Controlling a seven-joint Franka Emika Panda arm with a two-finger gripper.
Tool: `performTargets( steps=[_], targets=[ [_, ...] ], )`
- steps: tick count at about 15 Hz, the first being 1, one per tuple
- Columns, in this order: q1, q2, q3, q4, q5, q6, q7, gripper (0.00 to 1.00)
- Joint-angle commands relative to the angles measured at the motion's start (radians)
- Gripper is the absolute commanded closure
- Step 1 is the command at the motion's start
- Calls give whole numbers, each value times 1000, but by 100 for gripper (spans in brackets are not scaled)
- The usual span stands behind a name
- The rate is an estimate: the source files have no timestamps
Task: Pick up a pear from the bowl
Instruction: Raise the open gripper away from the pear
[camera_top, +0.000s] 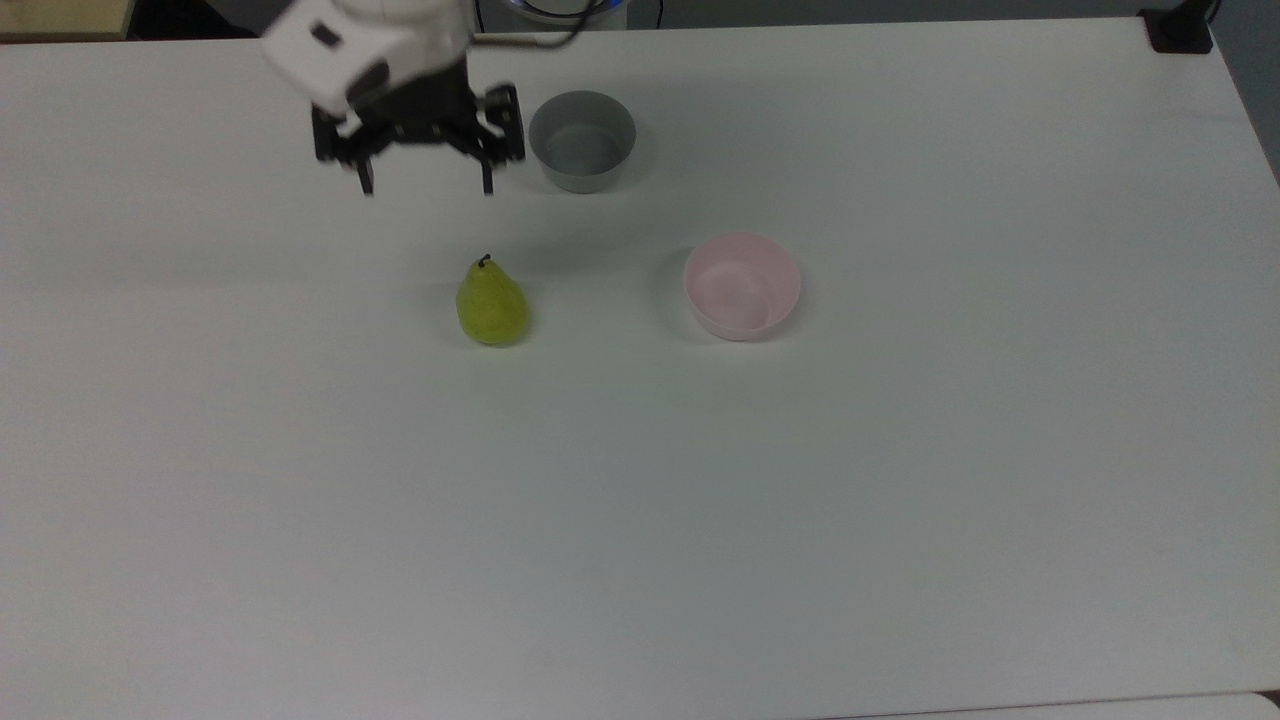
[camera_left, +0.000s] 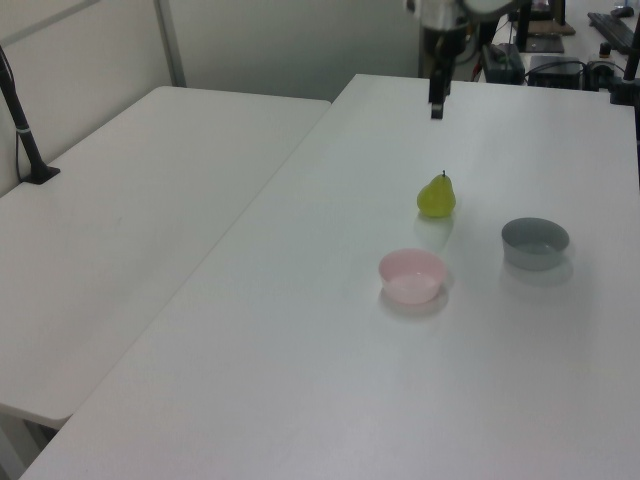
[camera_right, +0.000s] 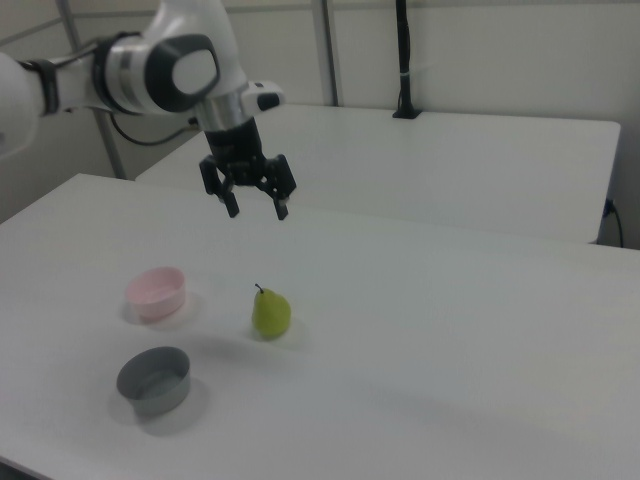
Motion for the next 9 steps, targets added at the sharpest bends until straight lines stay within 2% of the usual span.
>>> performTargets(
  steps=[1,3,9],
  targets=[
    [-73,-190,43,-169,29,-17,47,0],
    [-78,-227,42,-187,29,-37,75,0],
    [-78,-231,36,-183,28,-46,84,0]
  ],
)
